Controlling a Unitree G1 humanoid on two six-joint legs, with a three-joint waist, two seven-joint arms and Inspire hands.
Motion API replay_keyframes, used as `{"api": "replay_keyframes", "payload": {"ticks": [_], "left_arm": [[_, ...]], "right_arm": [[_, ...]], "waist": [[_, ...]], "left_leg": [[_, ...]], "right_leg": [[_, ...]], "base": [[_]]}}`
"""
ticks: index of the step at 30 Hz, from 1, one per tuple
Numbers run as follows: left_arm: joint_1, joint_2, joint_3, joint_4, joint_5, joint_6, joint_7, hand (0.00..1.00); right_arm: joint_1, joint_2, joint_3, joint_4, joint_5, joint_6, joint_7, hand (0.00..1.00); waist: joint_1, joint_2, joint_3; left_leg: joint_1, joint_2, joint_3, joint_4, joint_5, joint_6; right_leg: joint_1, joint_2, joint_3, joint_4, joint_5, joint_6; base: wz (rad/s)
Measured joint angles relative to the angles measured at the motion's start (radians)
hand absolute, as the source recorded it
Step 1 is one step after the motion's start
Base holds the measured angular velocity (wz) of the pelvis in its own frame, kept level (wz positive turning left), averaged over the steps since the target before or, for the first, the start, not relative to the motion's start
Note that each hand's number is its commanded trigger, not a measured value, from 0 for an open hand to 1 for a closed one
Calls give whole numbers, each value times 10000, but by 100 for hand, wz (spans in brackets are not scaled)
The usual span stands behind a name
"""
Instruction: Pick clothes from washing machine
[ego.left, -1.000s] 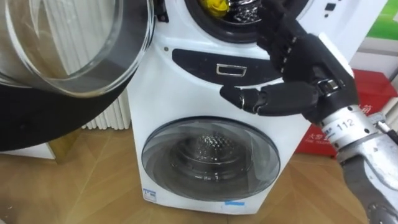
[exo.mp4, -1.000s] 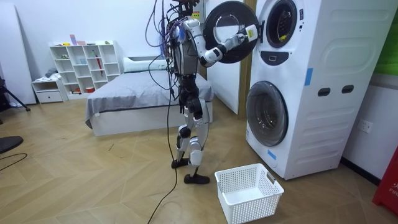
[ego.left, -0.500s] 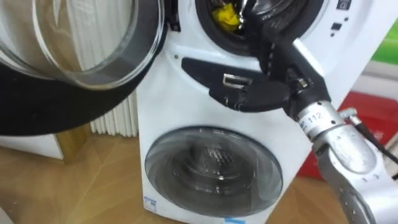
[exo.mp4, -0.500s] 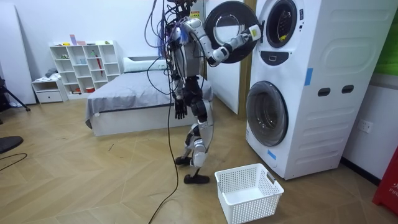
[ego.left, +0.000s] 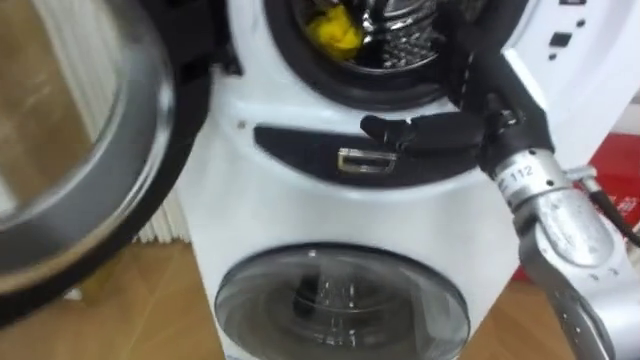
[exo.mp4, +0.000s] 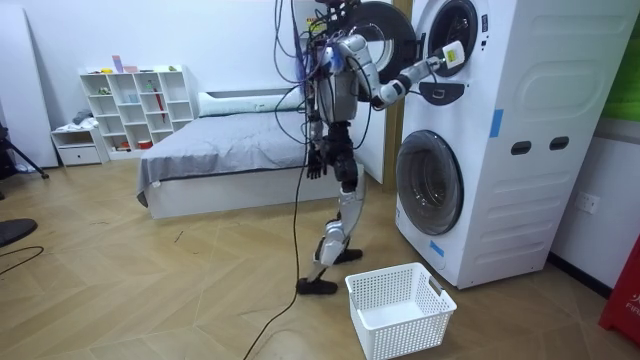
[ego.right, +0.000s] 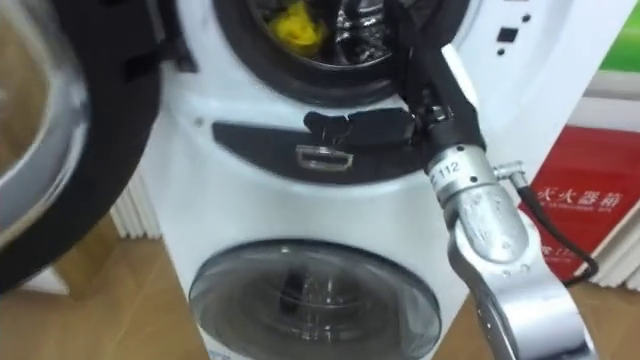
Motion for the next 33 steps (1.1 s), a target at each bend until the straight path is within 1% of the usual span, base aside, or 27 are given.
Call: {"api": "replay_keyframes", "payload": {"ticks": [1,2,3,4,5,6,7,8,9,10,11,12,13,14,15,16,18,20,22,23,25,27,29,30,33], "left_arm": [[-44,14,-1,-20,2,7,1,0],[-80,22,-1,-32,4,15,1,0],[-191,45,-21,-36,12,30,2,0],[-300,76,-145,-66,13,29,14,0],[-326,92,-232,-94,3,18,21,0],[-466,157,-394,-296,0,-5,39,0],[-575,199,-385,-347,7,-71,44,0],[-681,214,-392,-371,21,-82,48,0],[-833,233,-432,-421,9,-129,47,0],[-861,220,-453,-577,-9,-168,47,0],[-845,212,-468,-660,-13,-188,48,0],[-804,211,-469,-755,-70,-203,48,0],[-738,241,-467,-755,-209,-199,48,0],[-673,247,-468,-755,-210,-198,48,0],[-501,258,-444,-743,-207,-199,48,0],[-351,258,-392,-740,-201,-187,48,0],[-140,252,-373,-745,-144,-134,48,0],[95,236,-346,-737,-20,-77,48,0],[390,222,-293,-735,5,7,48,0],[433,207,-292,-735,6,43,48,0],[502,82,-289,-737,96,97,47,0],[496,-15,-289,-739,219,111,45,0],[466,-29,-289,-739,216,111,43,0],[411,-29,-284,-739,220,119,41,0],[108,-27,-296,-744,209,295,9,0]], "right_arm": [[47,-104,12,-72,-13,0,7,0],[107,-132,16,-122,-15,-7,6,0],[322,-149,15,-201,-32,-109,-53,0],[575,-133,15,-194,-74,-227,-123,0],[697,-127,13,-184,-81,-231,-155,0],[887,-111,11,-158,-92,-236,-195,0],[931,-125,0,-126,-193,-234,-160,0],[965,-134,-8,-126,-213,-226,-133,0],[980,-132,-7,-99,-229,-162,-97,0],[982,-132,3,-90,-274,-123,-62,0],[983,-132,10,-98,-273,-99,-56,0],[1008,-139,27,-116,-239,-39,-39,0],[1090,-171,28,-129,-103,9,-27,0],[1089,-209,27,-143,48,33,14,0],[1089,-279,27,-155,243,38,172,0],[1088,-399,27,-182,445,45,251,0],[1079,-464,27,-231,591,98,318,0],[1070,-464,19,-264,663,258,308,0],[1069,-465,-14,-255,926,426,222,0],[1069,-465,-16,-250,978,453,182,0],[1052,-460,-16,-248,960,476,88,0],[1029,-433,-16,-248,841,476,88,0],[998,-399,-14,-253,757,476,87,0],[933,-395,16,-258,472,479,106,0],[768,-256,131,-593,87,654,222,0]], "waist": [[-36,-14,19],[-65,-7,26],[-123,29,52],[-141,106,82],[-184,206,105],[-265,359,74],[-323,395,93],[-373,417,92],[-418,442,90],[-507,439,86],[-554,442,80],[-643,453,72],[-777,443,-9],[-805,446,-16],[-805,410,-45],[-808,361,-73],[-806,325,-96],[-763,298,-115],[-628,259,-136],[-590,262,-134],[-507,258,-124],[-498,261,-109],[-504,224,-103],[-477,191,-96],[-440,189,-102]], "left_leg": [[238,-105,185,-113,-126,80],[374,-145,211,-141,-225,104],[653,-180,239,-186,-443,172],[1032,-175,166,-315,-603,200],[1212,-143,73,-390,-640,218],[1416,-8,-43,-541,-710,247],[1477,127,-38,-679,-694,267],[1492,188,-48,-713,-667,247],[1523,249,-65,-743,-668,249],[1579,252,-82,-741,-686,272],[1607,248,-91,-741,-692,276],[1696,224,-216,-747,-708,258],[1760,197,-390,-800,-692,213],[1819,194,-433,-861,-666,178],[1917,209,-440,-1058,-581,118],[1934,236,-465,-1153,-539,56],[1918,279,-490,-1207,-498,-12],[1927,318,-515,-1209,-475,-56],[1942,367,-515,-1208,-448,-109],[1946,379,-522,-1208,-440,-122],[1943,395,-593,-1209,-423,-147],[1925,386,-675,-1208,-411,-157],[1881,385,-778,-1208,-397,-176],[1842,393,-795,-1208,-395,-178],[1704,398,-863,-1206,-393,-182]], "right_leg": [[-347,-276,-34,1051,38,54],[-474,-392,-69,1482,100,141],[-696,-560,-149,2303,335,188],[-887,-594,-105,3010,802,207],[-967,-572,-87,3322,1121,191],[-1281,-360,75,3551,1063,167],[-1831,-115,201,3331,622,63],[-2092,-22,190,3092,517,28],[-2489,223,183,2259,452,31],[-2729,415,296,1153,546,-63],[-2807,483,403,549,688,-96],[-2868,666,632,-223,1216,-199],[-2682,810,720,-623,1576,-435],[-2593,859,721,-843,1769,-493],[-2386,918,677,-1203,2138,-543],[-2283,954,644,-1447,2369,-631],[-2225,997,565,-1637,2489,-679],[-2167,1030,513,-1734,2535,-714],[-2118,1084,509,-1816,2580,-783],[-2091,1093,488,-1851,2601,-793],[-2011,1102,388,-1963,2652,-810],[-1993,1100,341,-1980,2652,-811],[-1975,1104,257,-2040,2653,-812],[-1989,1114,237,-2080,2678,-840],[-2074,1103,130,-2121,2689,-845]], "base": [[-25],[-19],[-13],[-11],[-9],[-6],[0],[0],[9],[10],[19],[33],[32],[18],[0],[0],[5],[5],[0],[5],[9],[12],[12],[7],[4]]}}
